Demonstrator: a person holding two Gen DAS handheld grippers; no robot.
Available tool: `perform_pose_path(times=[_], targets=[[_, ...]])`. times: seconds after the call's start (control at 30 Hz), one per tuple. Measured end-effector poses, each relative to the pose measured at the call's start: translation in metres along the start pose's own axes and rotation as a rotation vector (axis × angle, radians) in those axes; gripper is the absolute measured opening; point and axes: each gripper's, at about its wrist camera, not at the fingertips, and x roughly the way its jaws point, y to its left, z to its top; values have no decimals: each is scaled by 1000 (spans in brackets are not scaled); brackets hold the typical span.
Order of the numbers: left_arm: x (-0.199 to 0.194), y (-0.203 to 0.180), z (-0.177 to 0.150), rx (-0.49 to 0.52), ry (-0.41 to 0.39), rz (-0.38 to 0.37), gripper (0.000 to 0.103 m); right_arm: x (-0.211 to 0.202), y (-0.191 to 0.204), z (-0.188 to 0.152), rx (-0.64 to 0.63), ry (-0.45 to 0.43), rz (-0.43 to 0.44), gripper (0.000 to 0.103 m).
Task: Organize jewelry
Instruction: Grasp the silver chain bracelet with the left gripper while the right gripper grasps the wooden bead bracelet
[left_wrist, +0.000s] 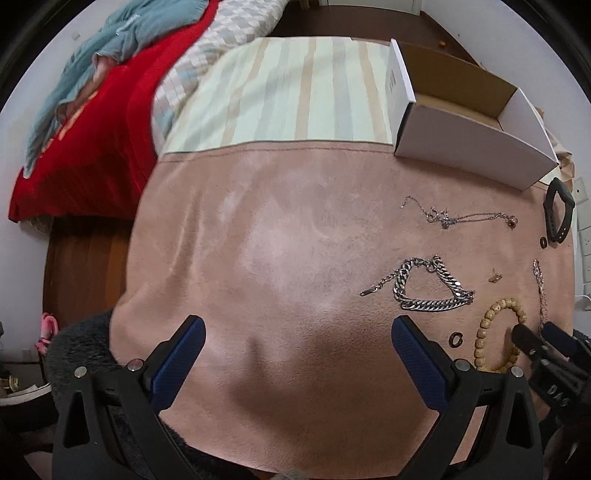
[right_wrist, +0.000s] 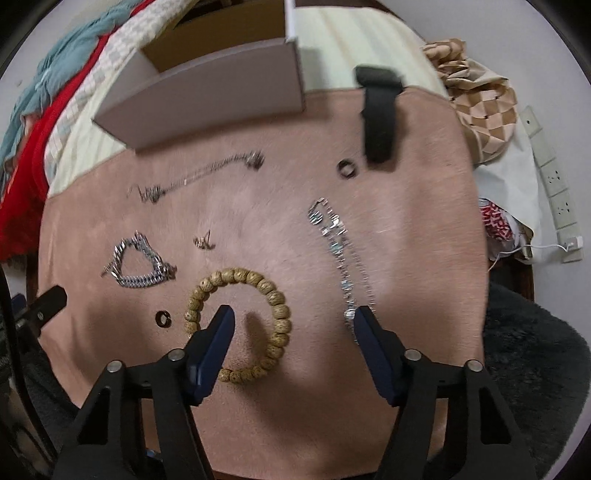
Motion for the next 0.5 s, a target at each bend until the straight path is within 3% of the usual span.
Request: perform_pose_path(times=[0.07, 0.1, 0.13, 0.2, 0.43, 0.5], targets=[[5, -4, 0, 14, 12, -18, 102, 3, 7, -3, -48, -20, -33, 55], [8, -6, 0, 22, 20, -33, 102, 4, 10, -4, -59, -20, -34, 41], [11, -9, 1, 27, 32, -49, 102, 6, 11, -5, -66, -21, -45, 37], [15, -14, 2, 32, 47, -71, 102, 6, 10, -8, -78, -24, -72, 11], [33, -34, 11, 26, 99, -182, 98, 5, -6, -11, -42, 5, -47, 10], [36, -41, 12, 43, 107, -193, 81, 3, -9, -10, -44, 6, -46, 10]])
